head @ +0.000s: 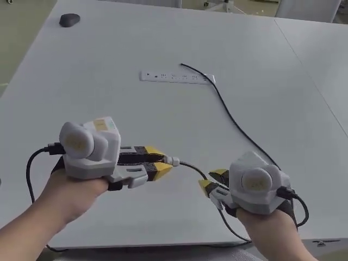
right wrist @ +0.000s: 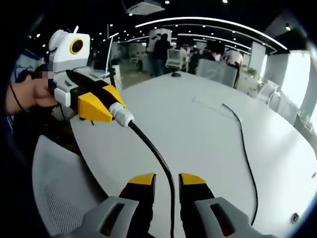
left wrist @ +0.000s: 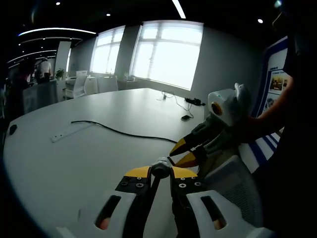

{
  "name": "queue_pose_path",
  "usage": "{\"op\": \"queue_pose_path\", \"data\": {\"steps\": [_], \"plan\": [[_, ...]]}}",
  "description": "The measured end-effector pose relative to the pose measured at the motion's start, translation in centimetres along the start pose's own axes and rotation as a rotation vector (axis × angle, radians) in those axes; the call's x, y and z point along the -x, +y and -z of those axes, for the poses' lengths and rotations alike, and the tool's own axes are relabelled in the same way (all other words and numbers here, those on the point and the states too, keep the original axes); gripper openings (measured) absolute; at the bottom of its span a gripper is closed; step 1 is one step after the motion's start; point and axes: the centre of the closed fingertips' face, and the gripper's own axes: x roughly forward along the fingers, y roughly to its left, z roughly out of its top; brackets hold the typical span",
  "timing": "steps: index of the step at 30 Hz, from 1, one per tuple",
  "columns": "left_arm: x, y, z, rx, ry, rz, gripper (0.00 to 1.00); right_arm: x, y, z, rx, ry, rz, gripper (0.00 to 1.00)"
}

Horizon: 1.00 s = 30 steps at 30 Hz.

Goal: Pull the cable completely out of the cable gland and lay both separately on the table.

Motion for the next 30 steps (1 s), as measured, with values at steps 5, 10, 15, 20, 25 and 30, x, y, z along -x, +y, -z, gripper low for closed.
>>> {"op": "queue_pose_path", "data": {"steps": [5,10,15,20,25,30], "plan": [[-0.2,-0.2,0.0,0.000,0.006,0.001,0.15,0.5,1.3,-2.4,0.143,-0.043,-0.017,0.16],[-0.3,-0.4,-0.1,0.002,0.008,0.004,0.15,0.7,2.3,-4.4,0.355,-0.075,-0.037,0.15],[-0.3,-0.5,-0.2,0.000,0.006,0.004,0.15,0.7,3.1,-5.0,0.471,-0.083,-0.065,0.15],[-0.3,-0.7,-0.2,0.004,0.005,0.004,0.15,0.5,3.7,-4.5,0.578,-0.065,-0.093,0.13],[-0.4,-0.9,-0.1,0.007,0.004,0.005,0.15,0.3,3.8,-4.4,0.600,-0.065,-0.098,0.08],[-0.4,-1.1,0.0,0.010,0.006,0.008,0.15,0.2,3.9,-4.9,0.604,-0.078,-0.093,0.04]]}}
